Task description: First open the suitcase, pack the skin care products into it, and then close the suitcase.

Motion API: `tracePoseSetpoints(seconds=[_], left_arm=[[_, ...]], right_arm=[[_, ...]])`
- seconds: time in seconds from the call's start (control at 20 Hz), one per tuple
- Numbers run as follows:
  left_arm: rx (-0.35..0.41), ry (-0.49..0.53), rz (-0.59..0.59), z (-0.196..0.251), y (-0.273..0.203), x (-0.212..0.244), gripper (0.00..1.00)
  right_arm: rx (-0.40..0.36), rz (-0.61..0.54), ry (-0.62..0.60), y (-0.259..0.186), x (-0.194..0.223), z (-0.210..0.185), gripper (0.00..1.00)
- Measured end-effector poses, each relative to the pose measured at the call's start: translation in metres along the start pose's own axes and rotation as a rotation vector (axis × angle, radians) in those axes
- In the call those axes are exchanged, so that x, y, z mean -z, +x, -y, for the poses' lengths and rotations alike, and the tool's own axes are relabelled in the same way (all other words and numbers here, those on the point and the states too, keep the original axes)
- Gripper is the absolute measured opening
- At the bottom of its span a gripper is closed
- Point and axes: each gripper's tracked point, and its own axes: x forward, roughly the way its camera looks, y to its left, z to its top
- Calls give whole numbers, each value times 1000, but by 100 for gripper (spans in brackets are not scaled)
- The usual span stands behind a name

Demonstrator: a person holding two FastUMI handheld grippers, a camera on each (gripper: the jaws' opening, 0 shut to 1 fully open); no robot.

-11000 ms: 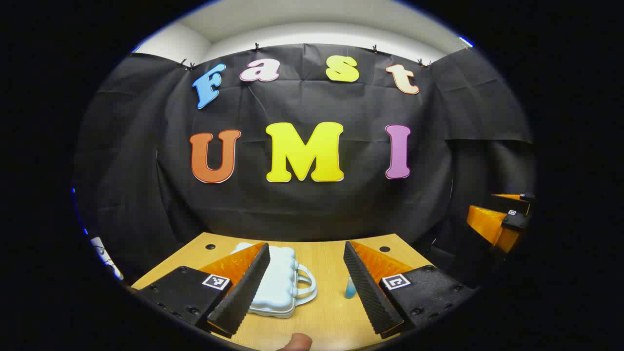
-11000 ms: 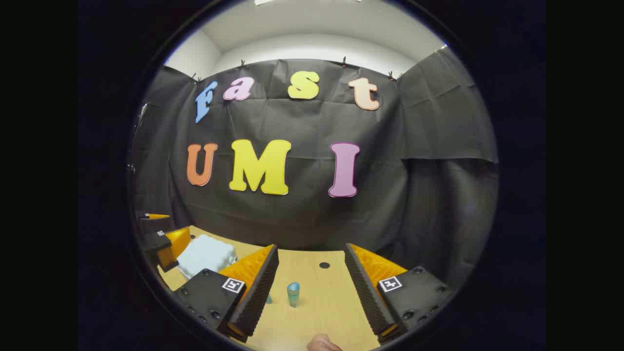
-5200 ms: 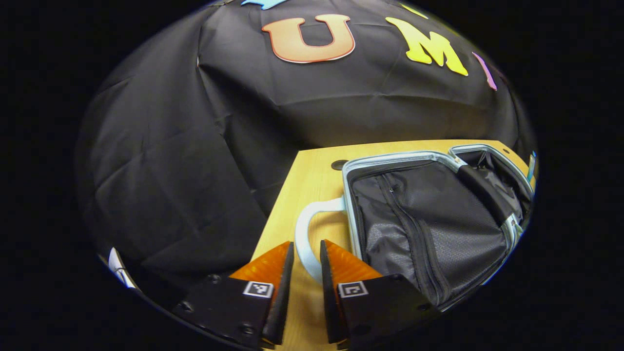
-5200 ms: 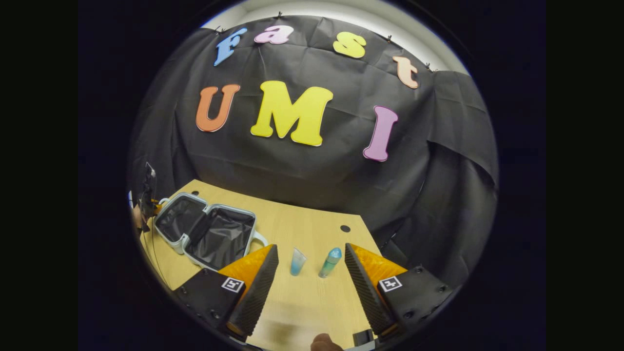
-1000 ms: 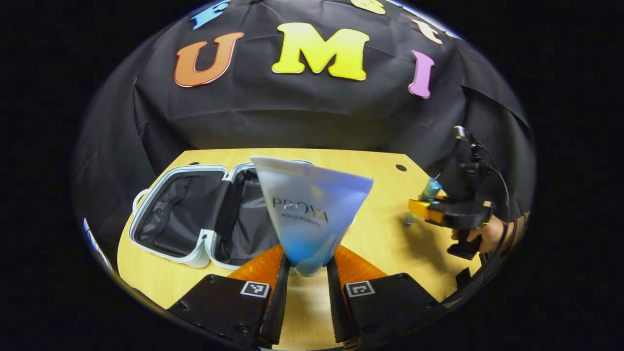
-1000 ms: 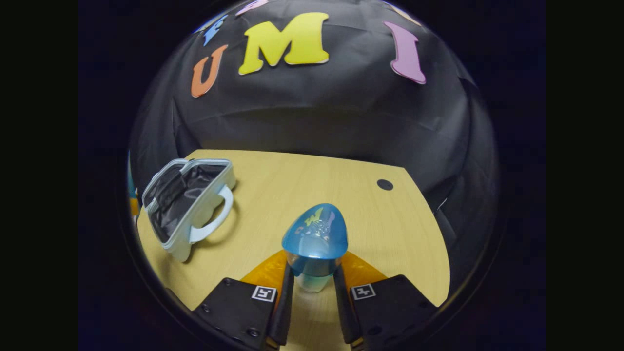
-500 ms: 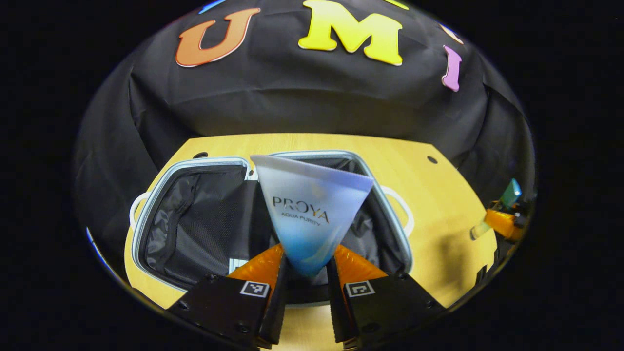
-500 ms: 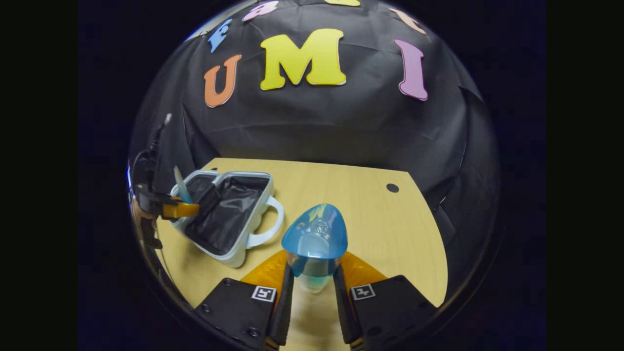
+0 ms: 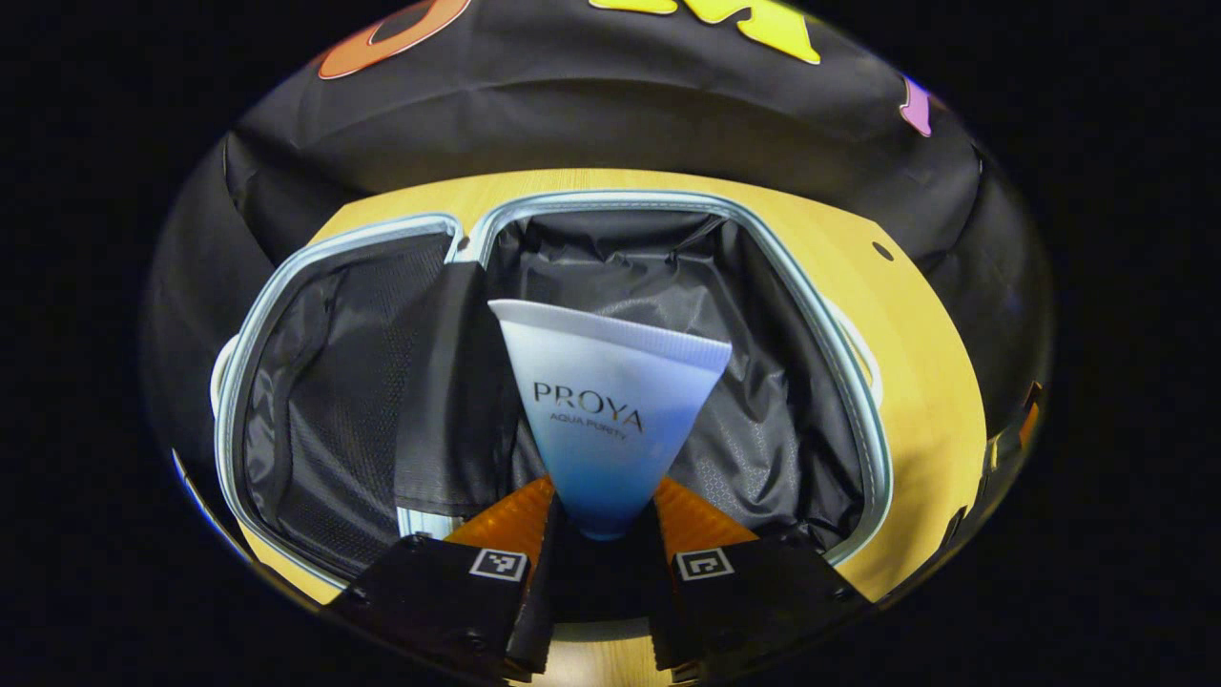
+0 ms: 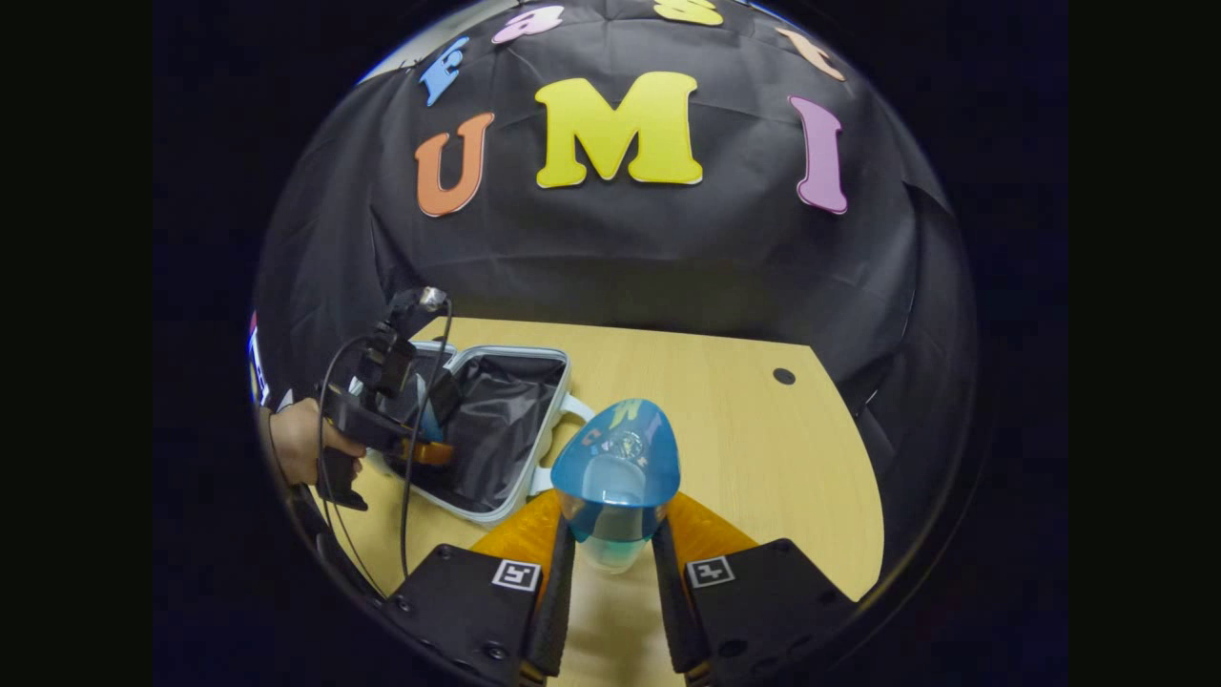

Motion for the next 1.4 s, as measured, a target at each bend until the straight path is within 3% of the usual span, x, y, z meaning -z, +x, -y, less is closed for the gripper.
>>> tracePoseSetpoints(seconds=[0.2,0.25,0.3,0.35,0.45,0.5,0.55,0.6,0.65,0.85,0.9,0.95,1.0,1.15,1.4], left_arm=[[-30,-32,-18,-3,8,2,44],[-36,-28,-31,-3,9,3,53],[-47,-23,-42,-3,9,4,46],[-56,-19,-43,-5,10,5,47],[-65,-32,-24,-3,8,2,59],[-76,-35,-19,-5,6,2,53],[-84,-42,-12,-6,1,1,57],[-78,-45,13,-5,-6,-2,67],[-53,-52,50,0,-17,-8,64],[-13,-42,244,2,-80,-26,71],[-11,-33,283,-1,-95,-25,83],[-16,-26,312,-7,-108,-21,85],[-20,-20,335,-14,-120,-17,98],[-59,5,405,-41,-149,-3,99],[-125,-13,483,-93,-176,25,99]], right_arm=[[17,-15,6,-1,5,2,39],[26,-12,5,-1,3,3,39],[26,-7,-2,1,0,1,39],[25,-4,-9,2,-4,0,39],[16,-6,-6,1,-7,-6,39],[9,-7,-4,1,-11,-10,39],[3,-6,-8,3,-16,-16,39],[-4,-3,-17,5,-21,-22,41],[-13,-1,-26,8,-25,-30,41],[-87,-16,-25,28,-40,-75,38],[-107,-24,-27,37,-40,-89,38],[-122,-37,-35,47,-39,-102,38],[-129,-54,-38,57,-35,-115,39],[-160,-129,-28,90,-16,-152,39],[-137,-285,1,142,29,-181,39]])
